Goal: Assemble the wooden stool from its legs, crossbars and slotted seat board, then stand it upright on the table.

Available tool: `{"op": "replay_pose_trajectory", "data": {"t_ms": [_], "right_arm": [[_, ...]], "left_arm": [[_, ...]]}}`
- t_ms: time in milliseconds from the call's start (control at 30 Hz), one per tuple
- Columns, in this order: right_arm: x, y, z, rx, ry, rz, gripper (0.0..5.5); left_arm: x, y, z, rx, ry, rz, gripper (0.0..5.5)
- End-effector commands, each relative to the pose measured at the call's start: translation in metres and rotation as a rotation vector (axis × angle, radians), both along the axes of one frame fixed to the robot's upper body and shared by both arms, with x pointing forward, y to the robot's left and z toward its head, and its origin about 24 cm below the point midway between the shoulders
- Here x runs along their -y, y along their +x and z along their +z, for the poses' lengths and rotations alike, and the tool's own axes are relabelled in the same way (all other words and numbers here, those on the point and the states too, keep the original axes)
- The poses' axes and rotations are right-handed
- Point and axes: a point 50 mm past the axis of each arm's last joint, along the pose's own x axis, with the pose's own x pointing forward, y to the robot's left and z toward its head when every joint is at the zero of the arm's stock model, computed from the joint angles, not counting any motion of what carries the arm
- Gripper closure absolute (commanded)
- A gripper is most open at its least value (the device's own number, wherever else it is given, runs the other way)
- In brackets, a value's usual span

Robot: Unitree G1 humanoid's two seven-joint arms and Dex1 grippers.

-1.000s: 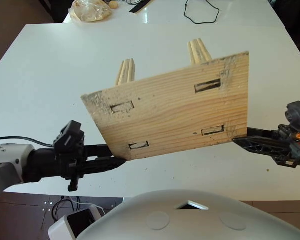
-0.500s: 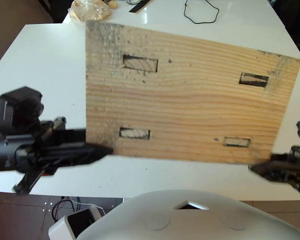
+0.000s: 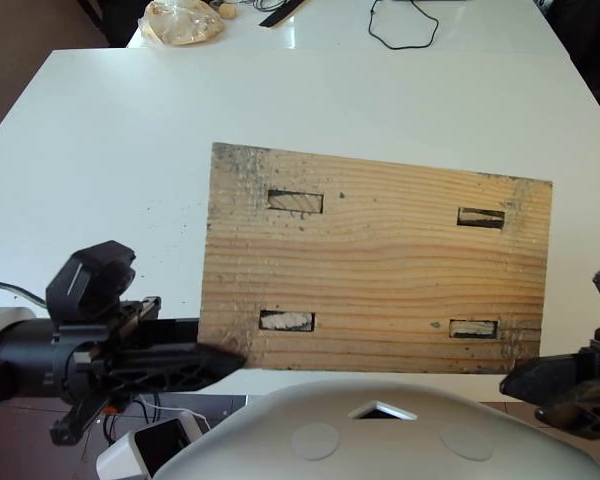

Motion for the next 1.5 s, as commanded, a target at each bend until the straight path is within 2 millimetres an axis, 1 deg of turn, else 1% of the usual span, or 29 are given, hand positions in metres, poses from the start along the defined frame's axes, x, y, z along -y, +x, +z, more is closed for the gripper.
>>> {"op": "replay_pose_trajectory", "data": {"t_ms": [33,167,233,300,400,467,567,667,767,867,900,1000,1033,1100,1167,1200,1233,1300,1400,1500], "right_arm": [[-0.003,0.008,-0.013,0.009,0.005,-0.074,4.10],[-0.006,0.014,-0.018,0.023,0.019,-0.092,4.10],[-0.006,0.016,-0.019,0.029,0.028,-0.092,4.10],[-0.007,0.016,-0.020,0.034,0.038,-0.094,4.10],[-0.012,0.015,-0.022,0.046,0.058,-0.109,4.10],[-0.014,0.016,-0.023,0.053,0.064,-0.111,4.10],[-0.017,0.016,-0.024,0.067,0.073,-0.121,4.10],[-0.024,0.013,-0.025,0.084,0.087,-0.141,4.10],[-0.030,0.011,-0.026,0.092,0.097,-0.171,4.10],[-0.036,0.008,-0.027,0.096,0.109,-0.207,4.10],[-0.037,0.007,-0.027,0.097,0.113,-0.215,4.10],[-0.041,0.005,-0.027,0.102,0.120,-0.235,4.10],[-0.043,0.004,-0.027,0.103,0.122,-0.247,4.10],[-0.045,0.003,-0.026,0.107,0.126,-0.276,4.10],[-0.048,0.001,-0.026,0.103,0.130,-0.312,4.10],[-0.050,0.001,-0.026,0.100,0.129,-0.326,4.10],[-0.051,0.000,-0.026,0.096,0.128,-0.333,4.10],[-0.053,0.001,-0.026,0.099,0.121,-0.337,4.10],[-0.052,0.007,-0.026,0.125,0.109,-0.330,4.10],[-0.049,0.016,-0.026,0.159,0.085,-0.320,4.10]], "left_arm": [[-0.005,0.017,-0.014,-0.055,0.006,0.082,4.03],[-0.006,0.029,-0.038,-0.106,0.044,0.223,4.03],[-0.004,0.040,-0.045,-0.102,0.060,0.279,4.03],[0.000,0.056,-0.049,-0.085,0.103,0.322,4.03],[0.002,0.082,-0.045,-0.051,0.143,0.347,4.03],[0.004,0.093,-0.040,-0.037,0.138,0.334,4.03],[0.011,0.097,-0.038,-0.034,0.102,0.288,4.03],[0.026,0.098,-0.037,0.000,0.013,0.274,4.03],[0.052,0.097,-0.026,0.090,-0.117,0.281,4.03],[0.083,0.098,-0.004,0.160,-0.293,0.397,4.03],[0.090,0.097,0.003,0.164,-0.339,0.438,4.03],[0.106,0.088,0.021,0.102,-0.442,0.584,4.03],[0.108,0.084,0.023,0.070,-0.454,0.622,4.03],[0.108,0.074,0.021,0.019,-0.437,0.675,4.03],[0.103,0.061,0.008,0.009,-0.362,0.666,4.03],[0.100,0.054,-0.002,0.020,-0.306,0.626,4.03],[0.094,0.046,-0.015,0.038,-0.226,0.549,4.03],[0.081,0.032,-0.033,0.021,-0.117,0.412,4.03],[0.064,0.024,-0.048,-0.048,-0.023,0.327,4.03],[0.047,0.023,-0.064,-0.146,0.093,0.322,4.03]]}}
